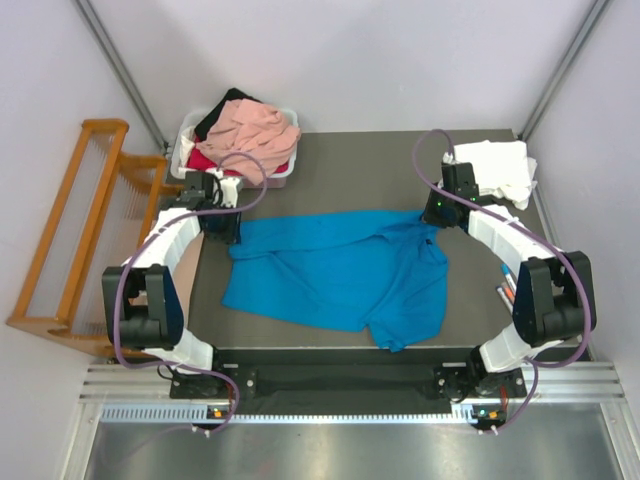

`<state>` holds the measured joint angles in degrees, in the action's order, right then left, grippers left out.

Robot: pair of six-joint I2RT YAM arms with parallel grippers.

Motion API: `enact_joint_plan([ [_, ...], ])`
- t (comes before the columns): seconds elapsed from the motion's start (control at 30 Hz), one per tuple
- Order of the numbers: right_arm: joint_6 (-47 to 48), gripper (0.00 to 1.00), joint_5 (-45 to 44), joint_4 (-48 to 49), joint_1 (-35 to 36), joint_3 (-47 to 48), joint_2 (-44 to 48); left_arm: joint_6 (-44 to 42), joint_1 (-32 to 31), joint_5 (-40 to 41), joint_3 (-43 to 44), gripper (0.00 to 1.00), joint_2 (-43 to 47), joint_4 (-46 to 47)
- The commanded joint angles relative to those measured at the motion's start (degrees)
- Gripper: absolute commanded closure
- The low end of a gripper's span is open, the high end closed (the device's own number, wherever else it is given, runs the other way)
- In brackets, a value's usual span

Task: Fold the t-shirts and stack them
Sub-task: Flatten the tshirt out

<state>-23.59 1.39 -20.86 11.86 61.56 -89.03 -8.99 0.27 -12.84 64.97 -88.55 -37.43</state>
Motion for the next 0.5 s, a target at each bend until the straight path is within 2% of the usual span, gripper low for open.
enact_joint_plan([
  [0.0,0.39,1.0,0.11,2.14,0.53,0.23,0.71,0.64,-0.1,-0.09,-4.76,0.61,-0.04,2.27],
  [0.17,0.39,1.0,0.28,2.32,0.45,-0.12,0.26,1.35,-0.1,0.27,-5.91,0.51,-0.83,3.68],
  [0.47,0.39,1.0,0.37,2.93,0.54,-1.0,0.27,2.05,-0.1,1.76,-3.8,0.45,-0.83,4.82],
])
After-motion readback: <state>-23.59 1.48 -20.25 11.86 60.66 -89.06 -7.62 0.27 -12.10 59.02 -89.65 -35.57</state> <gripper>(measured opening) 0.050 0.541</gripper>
